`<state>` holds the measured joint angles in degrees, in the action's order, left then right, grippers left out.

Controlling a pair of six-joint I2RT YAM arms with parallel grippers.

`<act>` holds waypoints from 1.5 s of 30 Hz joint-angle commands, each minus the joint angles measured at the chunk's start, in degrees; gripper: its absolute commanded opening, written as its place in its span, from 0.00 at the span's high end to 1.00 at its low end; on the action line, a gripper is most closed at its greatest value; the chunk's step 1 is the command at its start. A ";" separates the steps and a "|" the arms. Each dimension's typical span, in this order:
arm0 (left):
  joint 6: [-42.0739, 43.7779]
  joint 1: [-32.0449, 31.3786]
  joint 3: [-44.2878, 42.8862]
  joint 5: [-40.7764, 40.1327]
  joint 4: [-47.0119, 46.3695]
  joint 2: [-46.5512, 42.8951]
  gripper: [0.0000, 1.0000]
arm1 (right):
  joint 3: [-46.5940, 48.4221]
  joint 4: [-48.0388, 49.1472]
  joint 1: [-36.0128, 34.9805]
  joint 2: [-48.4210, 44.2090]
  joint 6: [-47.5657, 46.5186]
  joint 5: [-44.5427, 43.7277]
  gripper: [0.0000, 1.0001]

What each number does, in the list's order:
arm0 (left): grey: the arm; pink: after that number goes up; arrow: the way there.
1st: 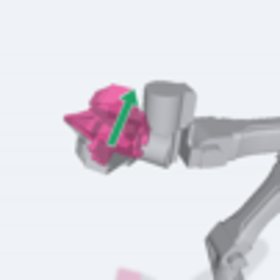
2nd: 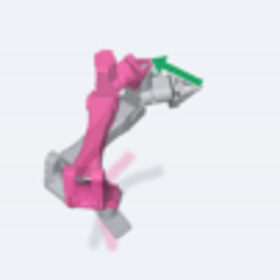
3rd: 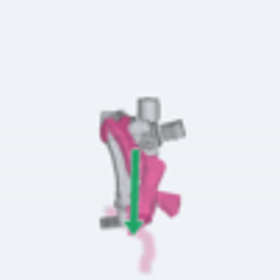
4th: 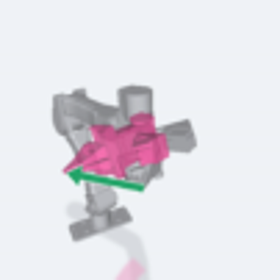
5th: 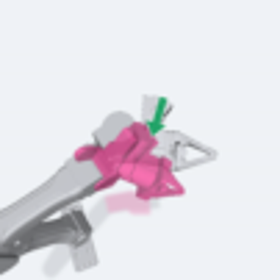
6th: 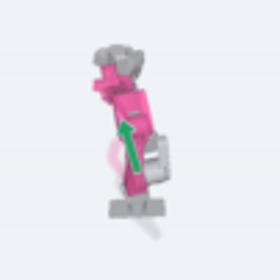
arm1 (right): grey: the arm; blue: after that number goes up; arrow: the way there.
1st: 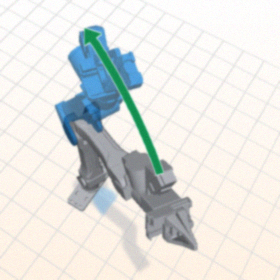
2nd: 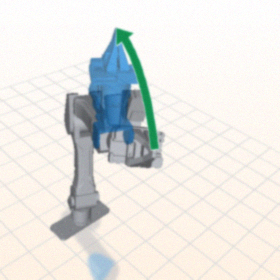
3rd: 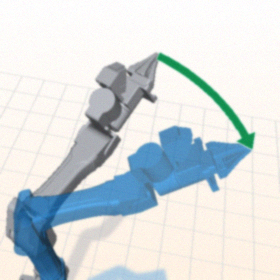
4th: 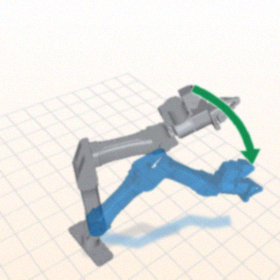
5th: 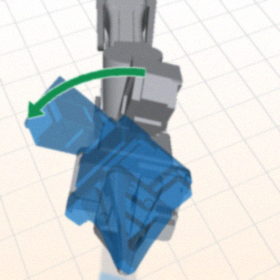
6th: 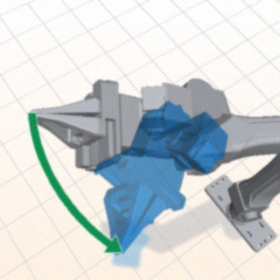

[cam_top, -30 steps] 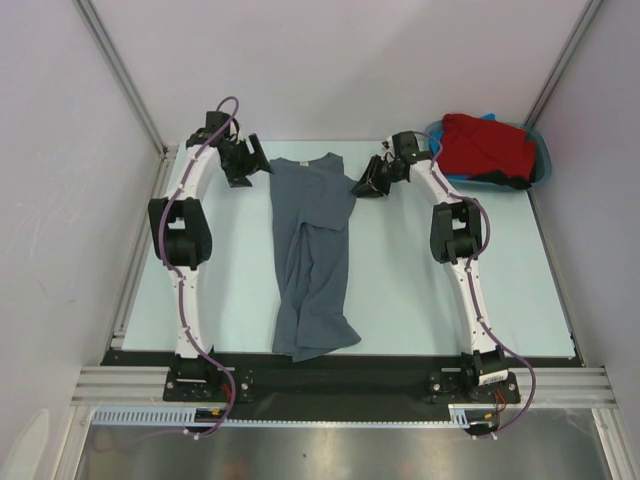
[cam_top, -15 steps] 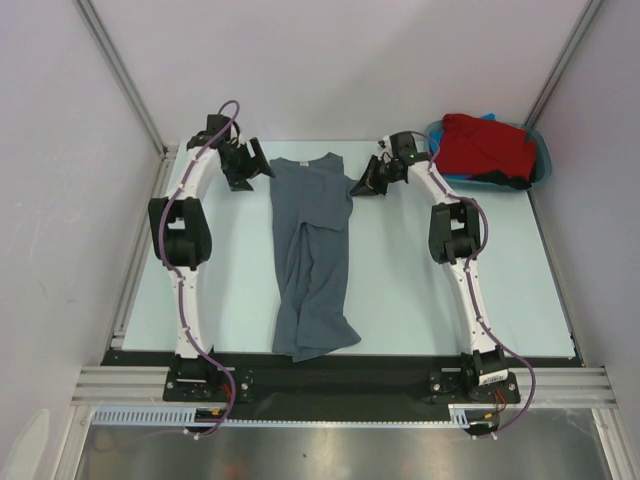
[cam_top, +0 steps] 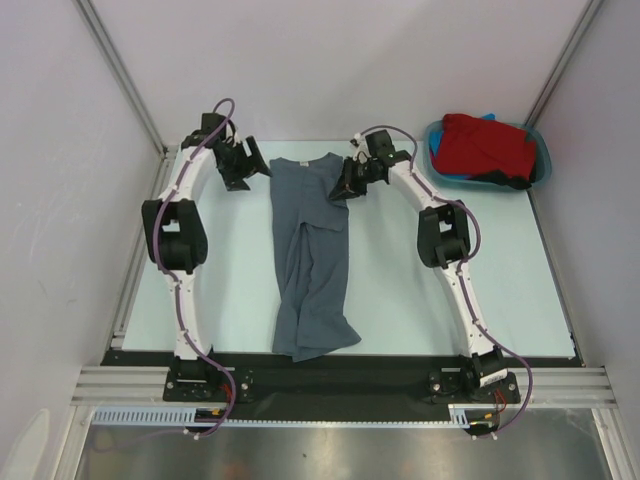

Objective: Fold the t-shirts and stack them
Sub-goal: Fold the tshirt

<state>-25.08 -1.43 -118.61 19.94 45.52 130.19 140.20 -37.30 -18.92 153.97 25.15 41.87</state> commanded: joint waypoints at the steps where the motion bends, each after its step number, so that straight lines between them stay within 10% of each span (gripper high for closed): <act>1: -0.84 1.08 0.48 1.76 -1.04 -4.16 0.15 | 2.71 -1.20 -0.50 -4.47 -2.29 0.32 0.84; 6: -1.72 1.26 0.92 3.61 -2.01 -3.45 0.15 | 3.41 -0.76 -1.03 -3.94 -2.38 1.29 0.27; 9: -1.99 1.26 1.18 4.40 -2.45 -3.28 0.01 | 2.80 -1.11 -0.95 -4.55 -2.56 0.50 0.26; 34: -0.67 -0.33 5.22 5.90 -3.86 -5.74 0.00 | -4.50 -4.53 1.25 -8.95 -5.11 -4.78 0.31; 45: 4.68 -2.87 23.20 3.53 3.87 -19.41 0.00 | -7.21 -28.78 1.69 -19.66 -9.59 -20.41 0.32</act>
<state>-24.01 -3.25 -100.64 24.12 46.04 120.84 134.41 -55.46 -17.34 144.51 17.87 27.92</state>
